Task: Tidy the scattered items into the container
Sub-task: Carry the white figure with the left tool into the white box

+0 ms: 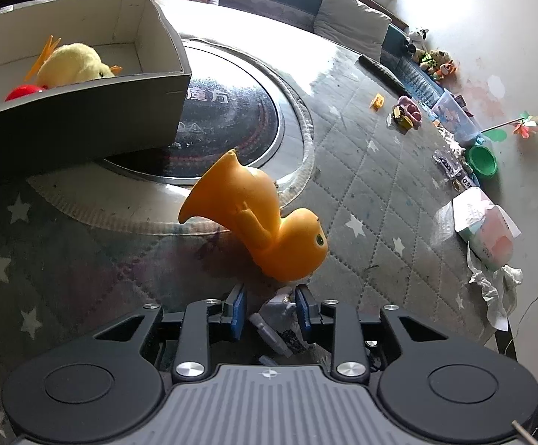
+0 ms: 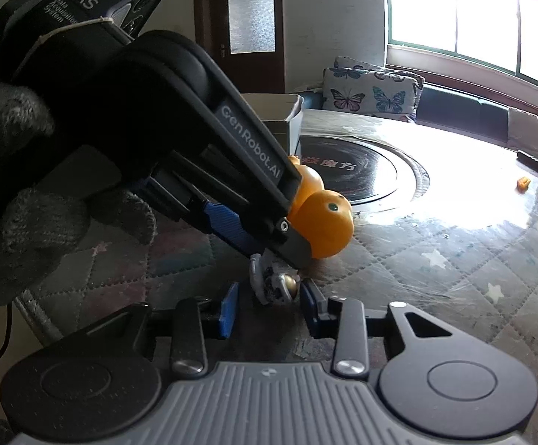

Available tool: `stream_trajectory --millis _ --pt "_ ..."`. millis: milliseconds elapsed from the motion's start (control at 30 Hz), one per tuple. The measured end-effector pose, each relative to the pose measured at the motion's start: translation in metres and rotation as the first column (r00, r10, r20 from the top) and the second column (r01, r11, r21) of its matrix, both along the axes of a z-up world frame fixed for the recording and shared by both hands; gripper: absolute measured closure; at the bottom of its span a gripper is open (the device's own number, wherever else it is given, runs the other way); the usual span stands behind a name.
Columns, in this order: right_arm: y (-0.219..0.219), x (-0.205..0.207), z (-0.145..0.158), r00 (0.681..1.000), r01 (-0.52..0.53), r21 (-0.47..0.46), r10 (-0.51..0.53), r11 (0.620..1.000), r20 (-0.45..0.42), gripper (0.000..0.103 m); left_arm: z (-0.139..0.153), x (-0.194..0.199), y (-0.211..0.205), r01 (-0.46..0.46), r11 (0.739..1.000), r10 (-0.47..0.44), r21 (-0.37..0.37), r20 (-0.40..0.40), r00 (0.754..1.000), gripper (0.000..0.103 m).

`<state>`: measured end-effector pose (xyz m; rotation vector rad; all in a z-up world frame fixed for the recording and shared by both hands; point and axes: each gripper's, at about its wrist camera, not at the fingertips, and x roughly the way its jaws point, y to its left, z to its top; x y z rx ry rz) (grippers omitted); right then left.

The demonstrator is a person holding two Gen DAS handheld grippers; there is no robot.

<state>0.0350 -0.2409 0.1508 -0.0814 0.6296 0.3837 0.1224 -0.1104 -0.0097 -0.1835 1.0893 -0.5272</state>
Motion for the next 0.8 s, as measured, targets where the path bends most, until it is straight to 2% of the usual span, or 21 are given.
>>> stream_trajectory --millis 133,433,800 --pt "0.002 -0.001 0.0 1.0 0.006 0.0 -0.006 1.0 -0.003 0.077 -0.001 0.0 0.0 0.008 1.0 -0.008 -0.008 0.005 1.0 0.074" --pt "0.015 0.0 0.008 0.999 -0.05 -0.011 0.051 0.999 0.011 0.078 0.004 -0.004 0.016 -0.013 0.999 0.013 -0.043 0.004 1.0 0.075" --pt "0.056 0.033 0.045 0.98 -0.167 -0.048 0.171 0.985 0.105 0.078 0.049 0.014 0.063 -0.114 0.989 0.124 -0.095 0.11 0.986 0.075"
